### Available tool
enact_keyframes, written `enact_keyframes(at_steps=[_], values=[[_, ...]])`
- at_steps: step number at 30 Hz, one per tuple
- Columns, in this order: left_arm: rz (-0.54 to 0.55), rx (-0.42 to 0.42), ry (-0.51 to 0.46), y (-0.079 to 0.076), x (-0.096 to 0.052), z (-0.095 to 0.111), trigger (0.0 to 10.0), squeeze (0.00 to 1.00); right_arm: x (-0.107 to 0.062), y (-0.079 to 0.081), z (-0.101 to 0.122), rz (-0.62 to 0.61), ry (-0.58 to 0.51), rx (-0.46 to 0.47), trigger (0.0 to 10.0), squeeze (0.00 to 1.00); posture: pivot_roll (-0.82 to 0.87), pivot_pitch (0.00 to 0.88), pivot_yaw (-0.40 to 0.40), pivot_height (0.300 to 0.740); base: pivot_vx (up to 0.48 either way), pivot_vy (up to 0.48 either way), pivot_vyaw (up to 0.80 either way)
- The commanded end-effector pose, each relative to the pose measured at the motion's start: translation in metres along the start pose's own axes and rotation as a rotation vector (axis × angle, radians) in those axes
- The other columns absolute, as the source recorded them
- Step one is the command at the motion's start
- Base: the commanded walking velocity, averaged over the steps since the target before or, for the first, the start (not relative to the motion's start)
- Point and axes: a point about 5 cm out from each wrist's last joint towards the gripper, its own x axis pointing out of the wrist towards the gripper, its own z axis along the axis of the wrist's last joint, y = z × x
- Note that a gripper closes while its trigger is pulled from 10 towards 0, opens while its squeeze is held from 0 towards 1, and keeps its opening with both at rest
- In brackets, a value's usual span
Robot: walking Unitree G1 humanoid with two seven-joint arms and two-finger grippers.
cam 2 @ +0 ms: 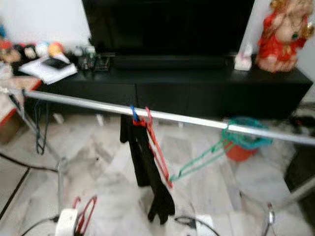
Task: Hang hanger
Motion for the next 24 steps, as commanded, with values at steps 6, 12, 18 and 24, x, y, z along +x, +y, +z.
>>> enact_keyframes(at_steps=[6,12,18,24], values=[[0.05,0.014,-0.01,0.011,-0.001,0.0,10.0,0.0,0.001,0.008,0.004,0.025,-0.01,-0.004,10.0,0.0,0.01,0.0,-0.009,0.74,0.0,0.0,0.0],[0.096,0.007,-0.096,0.016,-0.001,0.015,10.0,0.0,0.001,0.009,0.004,0.025,-0.008,-0.006,10.0,0.0,0.01,0.0,-0.009,0.74,0.0,0.0,0.0],[0.185,0.028,-0.309,0.029,-0.005,0.051,10.0,0.0,0.001,0.009,0.003,0.023,-0.007,-0.003,10.0,0.0,0.01,0.0,-0.003,0.74,0.0,0.0,0.0],[0.185,0.042,-0.553,0.035,-0.015,0.089,10.0,0.0,0.001,0.008,0.003,0.022,-0.004,-0.011,10.0,0.0,0.02,0.0,-0.011,0.74,0.0,0.0,0.0]])
